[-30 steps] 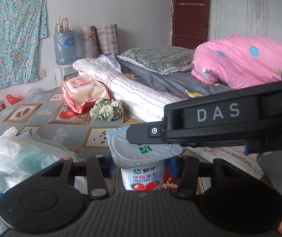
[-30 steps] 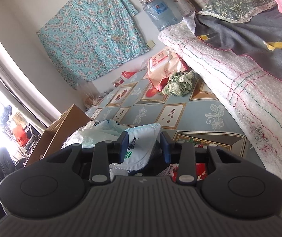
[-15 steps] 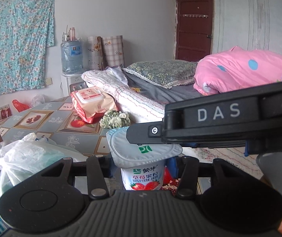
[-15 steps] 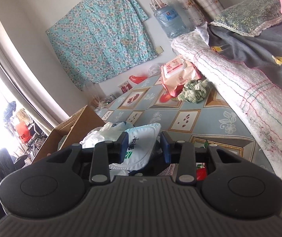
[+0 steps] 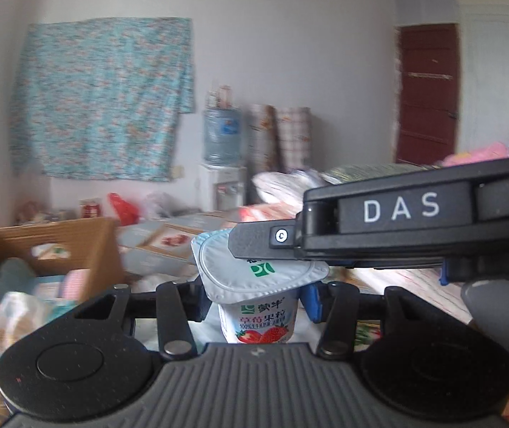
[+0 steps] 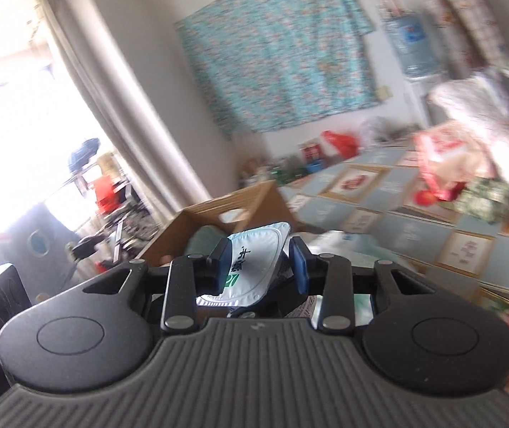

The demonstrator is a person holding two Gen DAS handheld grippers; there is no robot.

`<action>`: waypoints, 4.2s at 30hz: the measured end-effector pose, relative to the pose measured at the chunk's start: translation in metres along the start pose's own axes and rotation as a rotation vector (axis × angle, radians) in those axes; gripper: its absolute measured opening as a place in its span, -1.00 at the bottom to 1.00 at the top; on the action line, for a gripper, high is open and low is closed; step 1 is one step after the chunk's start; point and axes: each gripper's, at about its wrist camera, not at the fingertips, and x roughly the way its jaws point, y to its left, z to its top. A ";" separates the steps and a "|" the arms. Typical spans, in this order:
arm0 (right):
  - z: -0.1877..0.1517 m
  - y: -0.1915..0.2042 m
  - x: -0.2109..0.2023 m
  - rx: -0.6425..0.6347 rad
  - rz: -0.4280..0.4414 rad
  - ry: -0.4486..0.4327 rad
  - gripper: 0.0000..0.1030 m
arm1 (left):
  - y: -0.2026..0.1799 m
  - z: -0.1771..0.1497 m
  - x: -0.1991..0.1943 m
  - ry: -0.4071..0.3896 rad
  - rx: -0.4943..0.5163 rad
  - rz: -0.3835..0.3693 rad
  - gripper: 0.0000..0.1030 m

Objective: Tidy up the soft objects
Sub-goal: 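Carry the white yogurt cup with the right gripper over the cardboard box, then lower the yogurt cup into the box and open the right gripper, then move the left tool from the box toward the green floral scrunchie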

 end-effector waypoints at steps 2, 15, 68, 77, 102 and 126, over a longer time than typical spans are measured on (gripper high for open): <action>0.008 0.024 0.024 -0.033 0.063 0.042 -0.32 | 0.022 0.006 -0.009 -0.008 -0.037 0.064 -0.03; 0.013 0.138 0.202 -0.087 0.246 0.530 -0.19 | 0.173 0.008 -0.009 0.230 -0.216 0.250 -0.02; -0.031 0.171 0.286 -0.320 0.173 0.860 -0.34 | 0.218 -0.048 -0.023 0.464 -0.208 0.160 0.21; -0.053 0.171 0.292 -0.301 0.165 0.924 -0.40 | 0.216 -0.050 -0.020 0.454 -0.189 0.166 0.21; 0.007 0.140 0.227 -0.197 0.196 0.662 -0.13 | 0.204 -0.040 -0.016 0.405 -0.165 0.259 0.68; -0.005 0.149 0.237 -0.290 0.153 0.712 -0.01 | 0.191 -0.045 -0.004 0.469 -0.089 0.228 0.71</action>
